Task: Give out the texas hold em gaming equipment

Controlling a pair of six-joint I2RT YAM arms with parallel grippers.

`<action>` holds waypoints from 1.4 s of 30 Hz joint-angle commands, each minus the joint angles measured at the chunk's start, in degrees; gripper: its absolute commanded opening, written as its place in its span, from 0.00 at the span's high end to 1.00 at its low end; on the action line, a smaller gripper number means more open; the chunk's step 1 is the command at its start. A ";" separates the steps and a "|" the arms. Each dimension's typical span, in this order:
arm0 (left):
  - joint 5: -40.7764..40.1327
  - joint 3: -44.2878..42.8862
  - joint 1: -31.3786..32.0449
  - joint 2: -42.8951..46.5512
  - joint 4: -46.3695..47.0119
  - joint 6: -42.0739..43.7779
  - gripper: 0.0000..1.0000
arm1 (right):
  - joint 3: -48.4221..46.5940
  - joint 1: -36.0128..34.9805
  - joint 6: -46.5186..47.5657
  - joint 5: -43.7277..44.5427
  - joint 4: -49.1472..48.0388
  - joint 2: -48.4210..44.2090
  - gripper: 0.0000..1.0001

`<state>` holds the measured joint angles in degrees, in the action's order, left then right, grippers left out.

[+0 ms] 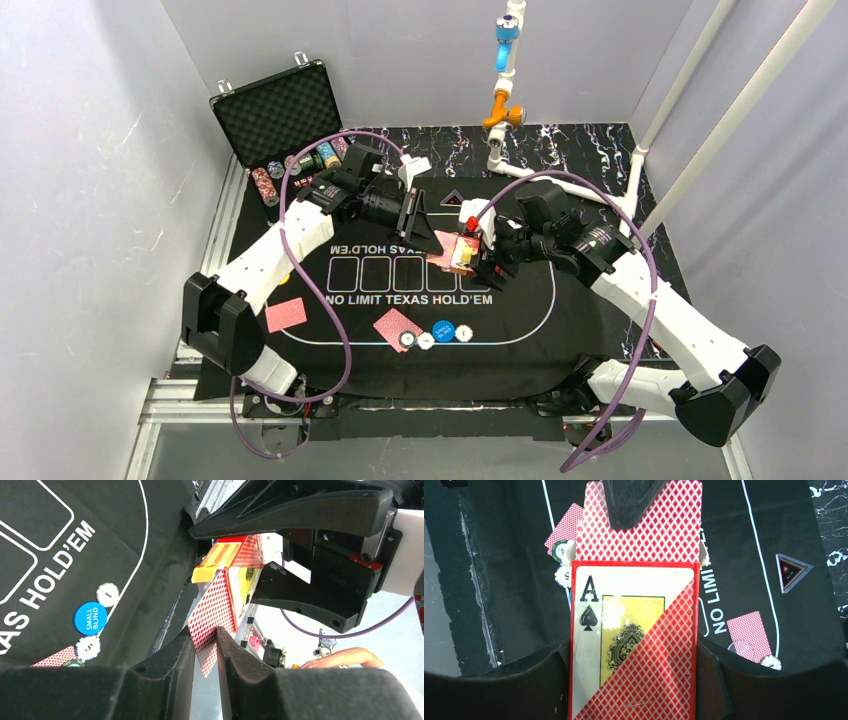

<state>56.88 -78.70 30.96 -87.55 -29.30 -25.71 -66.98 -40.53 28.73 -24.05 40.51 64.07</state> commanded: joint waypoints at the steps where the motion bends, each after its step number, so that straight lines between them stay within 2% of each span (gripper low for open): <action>1: 1.73 1.49 -1.99 2.21 -1.07 0.24 0.82 | -2.38 -0.25 0.05 -1.69 -3.82 -1.41 0.99; 5: 2.44 1.84 -2.60 3.25 0.07 -0.18 0.90 | -2.28 -0.25 0.18 -1.53 -3.64 -1.41 0.99; 8: 2.40 2.41 -3.64 3.93 0.25 -0.70 0.93 | -2.15 -0.25 0.27 -1.20 -3.32 -1.53 0.99; 12: 1.95 2.98 -7.10 4.92 -1.20 -0.03 1.00 | -1.95 -0.25 0.36 -0.81 -2.79 -1.81 0.99; 18: 3.30 0.57 -15.13 5.66 -10.07 7.05 1.00 | -1.95 -0.25 0.44 -0.31 -2.55 -1.70 0.99; 21: 4.58 -1.49 -20.28 5.43 -18.69 13.92 1.00 | -1.69 -0.25 0.54 -0.38 -2.67 -1.62 0.99; 25: 3.83 -4.89 -27.78 4.59 -34.39 28.29 1.00 | -1.40 -0.20 0.41 -0.54 -3.06 -1.56 0.99; 32: -1.55 -5.33 -48.27 1.09 -59.76 58.75 1.00 | -1.65 -0.25 0.51 -0.71 -2.73 -1.37 0.99; 35: -5.57 -3.54 -56.22 -0.38 -62.79 66.32 1.00 | -1.88 -0.25 0.46 -0.82 -2.59 -1.23 0.99; 38: -10.93 -0.06 -62.60 -1.44 -60.81 71.37 1.00 | -1.84 -0.25 0.43 -0.82 -2.59 -1.14 0.99; 42: -15.91 3.30 -66.01 -3.81 -56.12 75.10 1.00 | -1.96 -0.25 0.30 -0.99 -2.67 -0.88 0.99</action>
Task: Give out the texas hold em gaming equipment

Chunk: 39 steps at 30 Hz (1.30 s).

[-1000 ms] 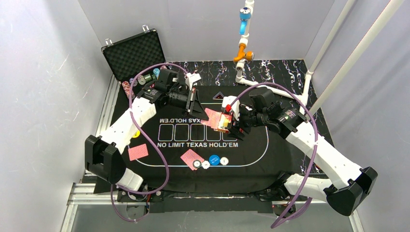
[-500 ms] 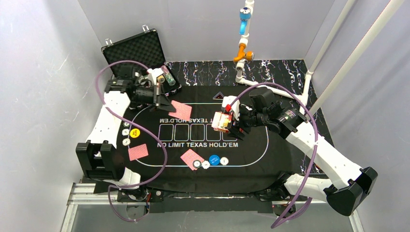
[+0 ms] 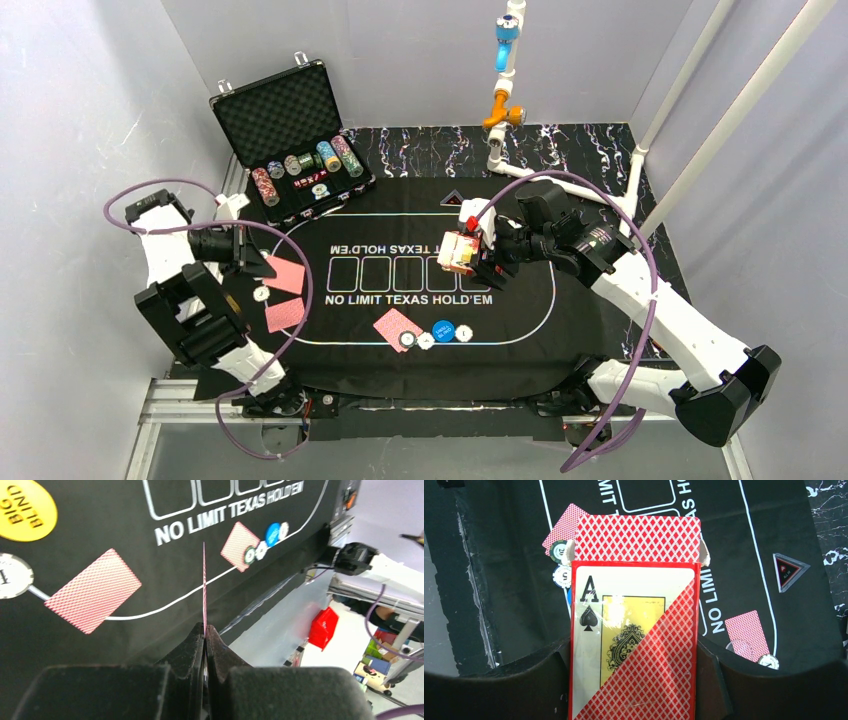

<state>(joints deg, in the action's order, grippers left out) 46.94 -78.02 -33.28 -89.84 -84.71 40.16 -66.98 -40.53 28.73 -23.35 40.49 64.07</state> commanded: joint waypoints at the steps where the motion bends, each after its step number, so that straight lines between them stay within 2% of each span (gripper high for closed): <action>1: -6.58 3.37 -1.82 -1.76 0.50 9.74 1.00 | -2.00 -0.25 0.35 -1.71 -2.56 -0.81 0.99; 5: -9.03 6.15 -1.80 -3.52 5.10 10.44 1.00 | -2.36 -0.25 0.36 -1.31 -2.33 -0.69 0.99; 14: -15.46 11.16 -1.71 -8.11 8.49 14.40 0.99 | -2.54 -0.25 0.58 -0.95 -2.04 -0.45 0.99; 23: -19.27 13.22 -1.51 -11.93 11.24 14.75 1.00 | -2.80 -0.24 0.54 -1.26 -2.46 0.22 0.99; 30: -20.86 14.77 0.58 -13.04 13.66 13.56 0.97 | -2.84 -0.25 0.36 -1.26 -2.40 0.22 0.99; 32: -21.61 15.32 1.32 -12.55 14.58 13.14 0.92 | -2.94 -0.24 0.44 -1.30 -2.35 0.31 0.99; 39: -25.49 14.30 1.89 -8.59 15.65 11.51 0.62 | -2.72 -0.25 0.62 -1.26 -2.13 -0.09 0.99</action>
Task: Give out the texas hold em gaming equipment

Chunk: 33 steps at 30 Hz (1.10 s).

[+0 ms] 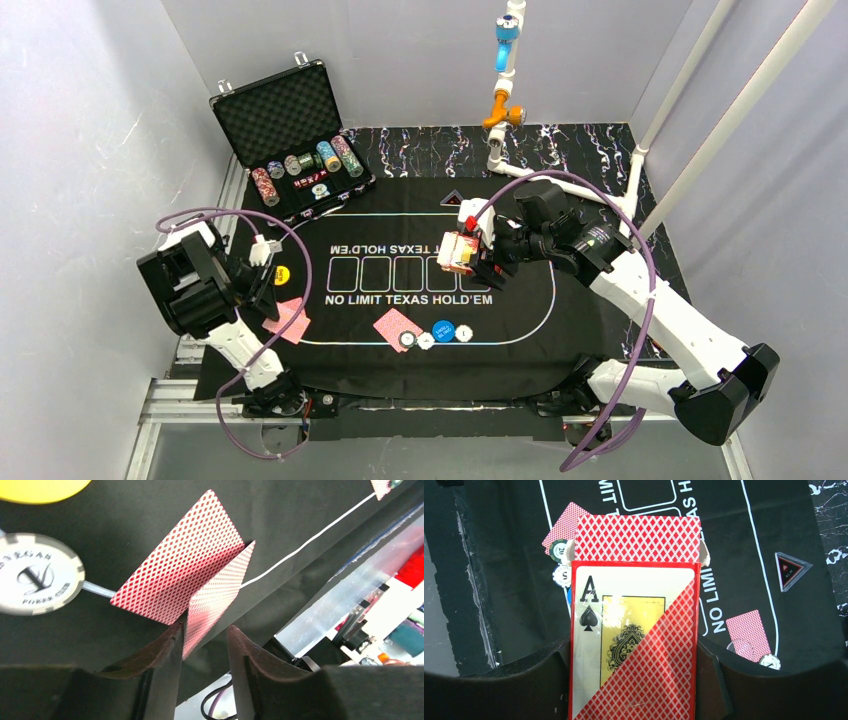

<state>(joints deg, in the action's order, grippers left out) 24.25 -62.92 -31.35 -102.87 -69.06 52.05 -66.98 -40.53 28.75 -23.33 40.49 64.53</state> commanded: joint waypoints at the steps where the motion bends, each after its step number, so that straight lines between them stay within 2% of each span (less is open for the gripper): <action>1: -3.41 -1.31 -0.04 5.58 -0.02 -0.42 0.57 | -2.66 -0.25 0.60 -1.28 -2.16 -0.63 0.99; 5: -2.75 -6.20 0.06 9.76 -2.23 -2.43 0.40 | -2.50 -0.25 0.78 -1.09 -2.13 -0.85 0.99; 9: 4.63 -14.29 3.43 13.35 -7.55 -6.02 0.38 | -1.99 -0.25 1.04 -0.89 -2.33 -1.38 0.99; 11: 9.54 -17.87 7.70 14.24 -9.98 -9.81 0.36 | -1.78 -0.25 0.96 -1.05 -2.49 -1.51 0.99; 15: 21.06 -23.88 21.23 15.41 -9.36 -21.38 0.32 | -1.84 -0.25 0.78 -0.34 -2.86 -1.60 0.99; 17: 25.46 -26.10 28.44 15.91 -5.96 -28.45 0.30 | -1.90 -0.25 0.78 0.18 -2.95 -1.76 0.99; 20: 30.13 -27.45 39.71 16.91 3.90 -40.96 0.28 | -1.93 -0.24 0.73 0.59 -2.96 -1.88 0.99; 23: 32.44 -27.42 48.80 16.91 15.34 -54.92 0.24 | -2.14 -0.25 0.77 1.02 -3.17 -1.78 0.99; 25: 32.66 -27.60 53.49 16.11 21.66 -61.15 0.21 | -2.27 -0.25 0.78 1.09 -3.31 -1.72 0.99; 29: 32.53 -28.31 60.00 13.92 28.77 -67.59 0.18 | -2.36 -0.23 0.78 0.75 -3.64 -1.73 0.99; 33: 31.27 -27.57 63.95 11.94 30.59 -69.76 0.18 | -2.40 -0.25 0.60 0.48 -4.31 -1.56 0.99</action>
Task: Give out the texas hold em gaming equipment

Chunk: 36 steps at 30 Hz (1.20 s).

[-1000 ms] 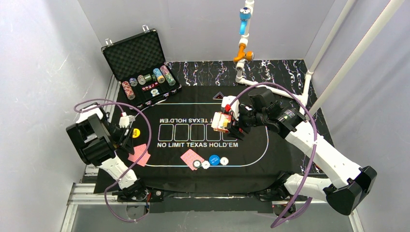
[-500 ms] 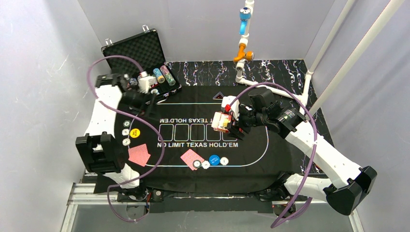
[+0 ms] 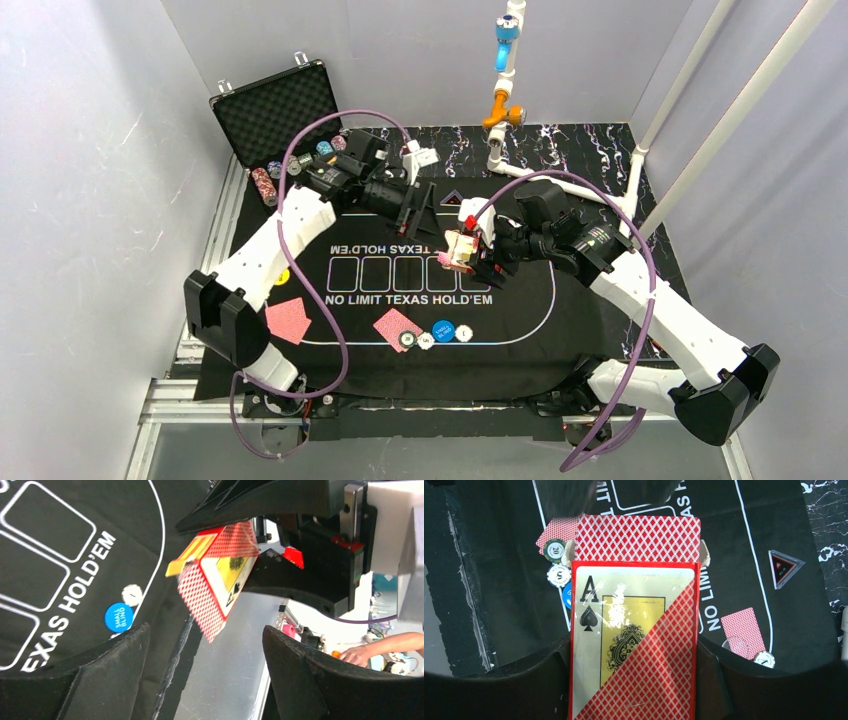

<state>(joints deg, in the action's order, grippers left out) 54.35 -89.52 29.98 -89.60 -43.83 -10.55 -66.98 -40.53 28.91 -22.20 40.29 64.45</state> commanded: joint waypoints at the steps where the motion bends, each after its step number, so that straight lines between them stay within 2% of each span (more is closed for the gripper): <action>1: 0.90 -0.59 3.06 -1.74 5.65 -7.63 0.19 | -2.57 -0.25 0.45 -0.78 -4.17 -1.49 0.99; 6: 0.09 1.13 2.63 -3.00 6.60 -10.13 0.35 | -3.26 -0.25 0.30 -1.48 -4.17 -1.68 0.99; 12: 2.08 3.89 1.50 -1.88 7.36 -11.13 0.62 | -3.43 -0.25 0.18 -1.54 -3.91 -1.92 0.99; 18: 3.46 5.27 -1.89 -0.65 7.34 -11.58 0.74 | -2.94 -0.25 0.19 -1.46 -3.73 -2.17 0.99; 21: 5.34 4.51 -2.38 0.03 7.46 -9.82 0.73 | -2.59 -0.25 0.19 -1.30 -3.80 -2.21 0.99; 26: 9.64 5.95 -2.30 2.20 13.58 -13.03 0.48 | -2.45 -0.25 0.10 -1.18 -4.29 -1.89 0.99; 29: 9.35 7.09 -1.59 2.95 15.96 -15.34 0.38 | -2.45 -0.25 -0.23 -1.10 -4.68 -1.65 0.99; 33: 7.31 8.55 0.75 2.46 16.09 -15.60 0.39 | -2.83 -0.25 -0.43 -1.14 -5.17 -1.35 0.99; 36: 5.65 10.15 1.14 2.20 15.20 -15.81 0.49 | -3.43 -0.25 -0.56 -1.01 -5.06 -1.29 0.99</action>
<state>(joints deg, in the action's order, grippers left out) 60.66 -81.76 30.20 -89.36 -28.25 -25.74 -66.98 -40.53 28.69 -22.04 39.00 64.42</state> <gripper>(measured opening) 0.564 0.731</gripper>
